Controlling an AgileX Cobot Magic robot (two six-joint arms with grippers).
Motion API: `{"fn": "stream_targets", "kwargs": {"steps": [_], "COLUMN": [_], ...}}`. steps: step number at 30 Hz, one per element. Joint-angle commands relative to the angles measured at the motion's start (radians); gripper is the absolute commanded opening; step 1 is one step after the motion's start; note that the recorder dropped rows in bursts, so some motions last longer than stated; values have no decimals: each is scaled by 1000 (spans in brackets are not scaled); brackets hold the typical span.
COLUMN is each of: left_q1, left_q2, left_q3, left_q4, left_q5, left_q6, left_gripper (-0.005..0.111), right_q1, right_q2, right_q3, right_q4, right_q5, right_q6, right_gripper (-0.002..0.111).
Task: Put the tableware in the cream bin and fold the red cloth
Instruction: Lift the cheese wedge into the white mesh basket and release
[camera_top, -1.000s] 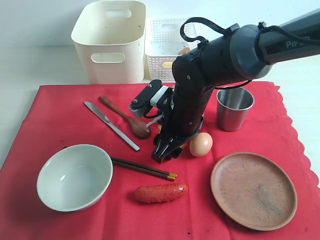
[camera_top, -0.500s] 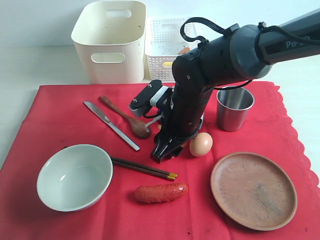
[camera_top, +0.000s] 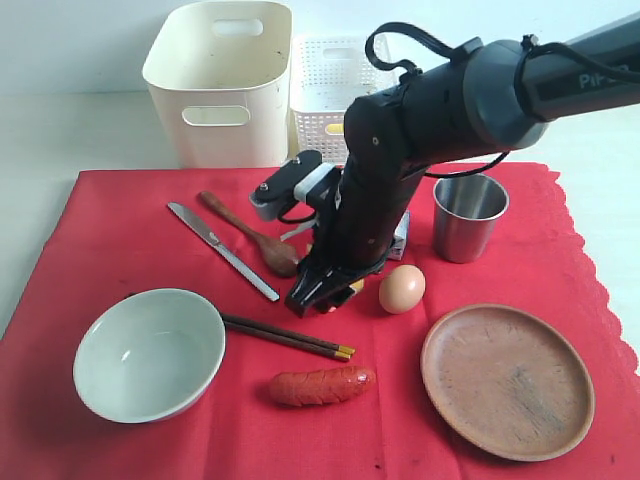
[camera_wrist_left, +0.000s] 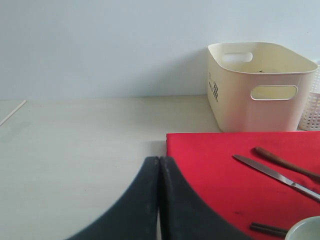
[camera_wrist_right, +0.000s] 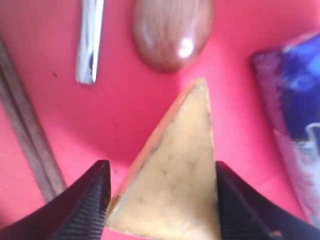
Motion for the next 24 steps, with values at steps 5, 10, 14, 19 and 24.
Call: {"fn": "stream_targets", "kwargs": {"steps": [5, 10, 14, 19, 24], "left_q1": [2, 2, 2, 2, 2], "left_q2": [-6, -6, -6, -6, -6], "left_q3": [-2, -2, -2, -2, -2], "left_q4": [1, 1, 1, 1, 1], "left_q5": [-1, -1, -1, -1, -1], "left_q6": [-4, -4, -4, -4, -4], "left_gripper": [0, 0, 0, 0, 0], "right_q1": [-4, -21, -105, -214, -263], "right_q2": [-136, -175, -157, -81, 46], "right_q3": [-58, -131, -161, -179, -280], "right_q4": [-22, -119, -133, -132, -124], "right_q5": [-14, -78, -213, -391, -536], "right_q6": [-3, 31, 51, 94, 139], "right_gripper": [0, 0, 0, 0, 0]}}
